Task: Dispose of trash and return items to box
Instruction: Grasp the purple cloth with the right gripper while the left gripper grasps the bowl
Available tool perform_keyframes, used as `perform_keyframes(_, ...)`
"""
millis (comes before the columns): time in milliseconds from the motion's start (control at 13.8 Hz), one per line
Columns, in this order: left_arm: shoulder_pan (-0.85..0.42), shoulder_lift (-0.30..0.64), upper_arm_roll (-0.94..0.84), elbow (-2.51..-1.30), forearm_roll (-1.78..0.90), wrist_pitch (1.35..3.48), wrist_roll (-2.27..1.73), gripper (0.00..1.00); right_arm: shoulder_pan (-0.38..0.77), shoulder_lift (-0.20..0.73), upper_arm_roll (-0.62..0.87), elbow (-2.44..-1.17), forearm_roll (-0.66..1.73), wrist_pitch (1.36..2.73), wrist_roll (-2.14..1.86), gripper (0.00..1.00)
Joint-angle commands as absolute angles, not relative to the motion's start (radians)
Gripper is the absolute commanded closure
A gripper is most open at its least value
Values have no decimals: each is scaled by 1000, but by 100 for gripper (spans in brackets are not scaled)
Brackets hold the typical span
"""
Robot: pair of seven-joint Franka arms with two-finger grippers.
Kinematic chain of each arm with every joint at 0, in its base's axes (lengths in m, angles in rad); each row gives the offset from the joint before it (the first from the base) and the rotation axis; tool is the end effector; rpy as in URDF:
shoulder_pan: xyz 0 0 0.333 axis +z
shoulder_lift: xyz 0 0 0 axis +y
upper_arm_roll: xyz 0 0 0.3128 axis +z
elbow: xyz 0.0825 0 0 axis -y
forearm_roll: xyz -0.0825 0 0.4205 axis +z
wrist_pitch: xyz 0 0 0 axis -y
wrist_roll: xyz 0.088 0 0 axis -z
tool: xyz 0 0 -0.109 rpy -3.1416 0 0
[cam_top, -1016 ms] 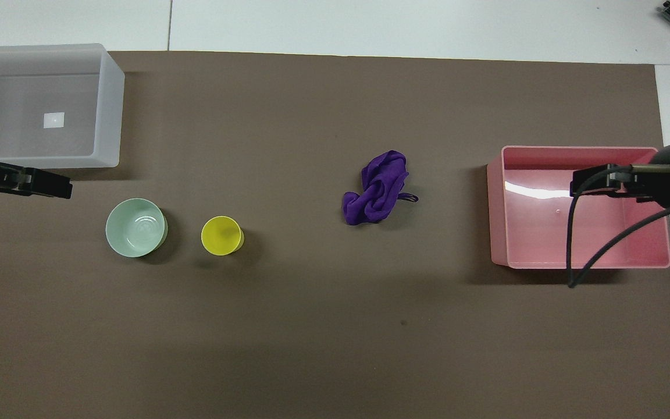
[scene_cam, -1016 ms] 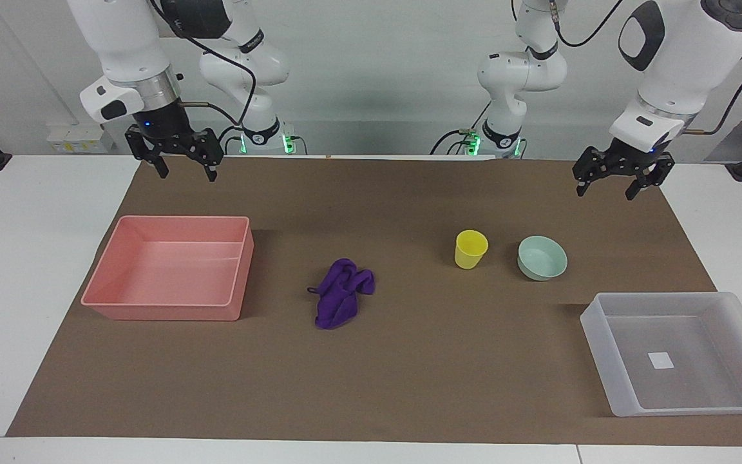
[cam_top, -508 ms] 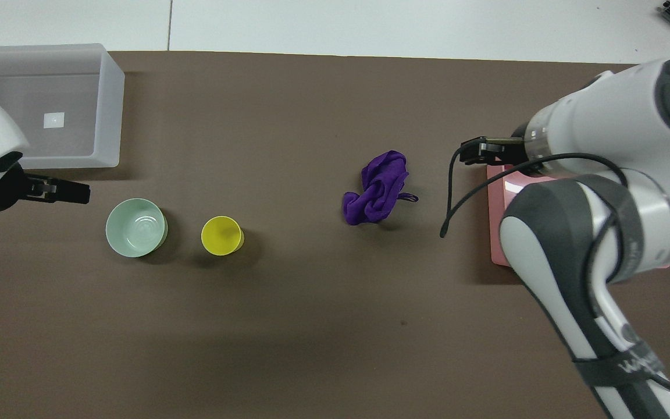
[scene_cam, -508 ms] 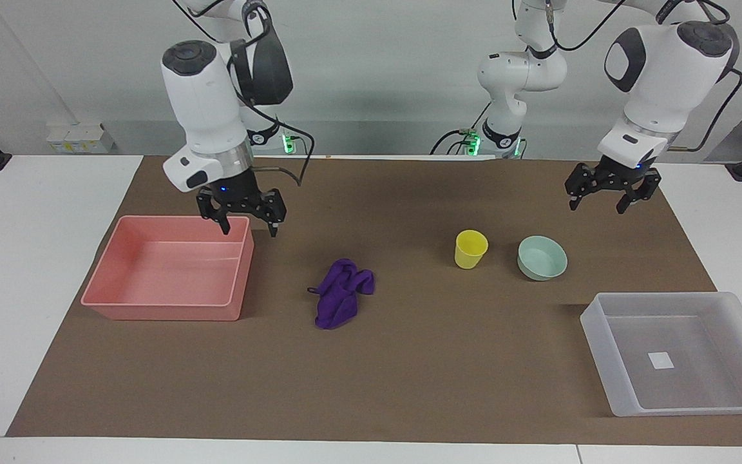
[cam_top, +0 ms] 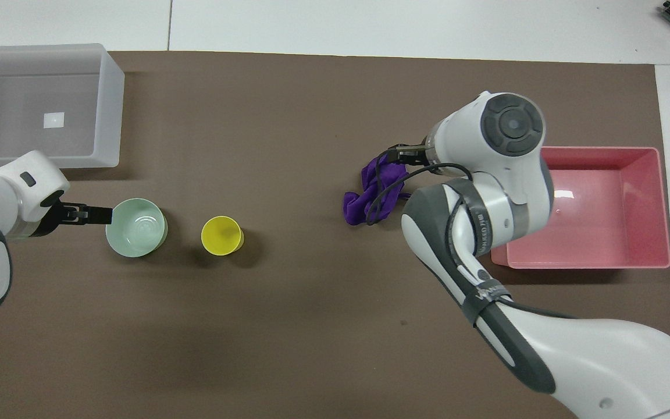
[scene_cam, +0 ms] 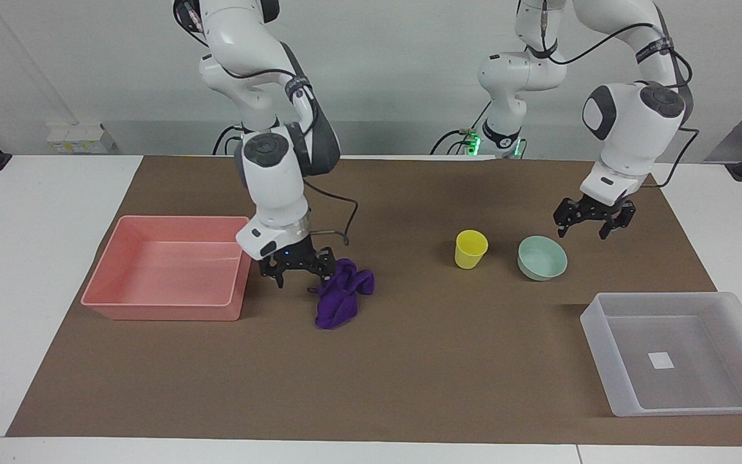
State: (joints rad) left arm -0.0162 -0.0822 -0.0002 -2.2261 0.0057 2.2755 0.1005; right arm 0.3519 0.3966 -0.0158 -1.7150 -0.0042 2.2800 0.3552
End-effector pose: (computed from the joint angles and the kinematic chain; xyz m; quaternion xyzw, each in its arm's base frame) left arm 0.5561 -0.0090 0.3963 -0.9960 0.0600 -0.0656 0.0051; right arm 0.6652 0.2333 0.3512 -0.9964 0.0074 -0.0807 0.0241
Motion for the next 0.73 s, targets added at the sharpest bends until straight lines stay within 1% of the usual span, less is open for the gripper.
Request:
perform_keyframes(0, -5, -45, -8, -2309, 14, 2434, 101, 0, 406, 449, -18, -1776, 9, 2399, 371, 0)
perform_keyframes(145, -3, -2, -8, -2330, 12, 2528, 88, 0, 406, 449, -17, -1810, 9, 2437, 368, 0)
perform_keyframes(290, -8, 32, -9, -2339, 14, 2571, 34, 0, 422, 445, -15, -1832, 12, 2442, 383, 1)
perform_keyframes(363, -11, 47, -9, -2342, 12, 2589, 29, 0, 429, 445, -15, -1832, 15, 2444, 396, 45)
perform_keyframes(435, -11, 57, -9, -2359, 12, 2606, 29, 0, 430, 443, -15, -1833, 20, 2435, 408, 81)
perform_keyframes(508, -11, 60, -9, -2382, 14, 2635, 28, 0, 434, 440, -15, -1842, 23, 2433, 449, 100)
perform_keyframes(580, -11, 60, -9, -2388, 14, 2649, 26, 22, 442, 440, -15, -1839, 23, 2430, 527, 100)
perform_keyframes(653, -14, 60, -9, -2385, 14, 2649, 22, 83, 452, 437, -17, -1833, 21, 2430, 573, 100)
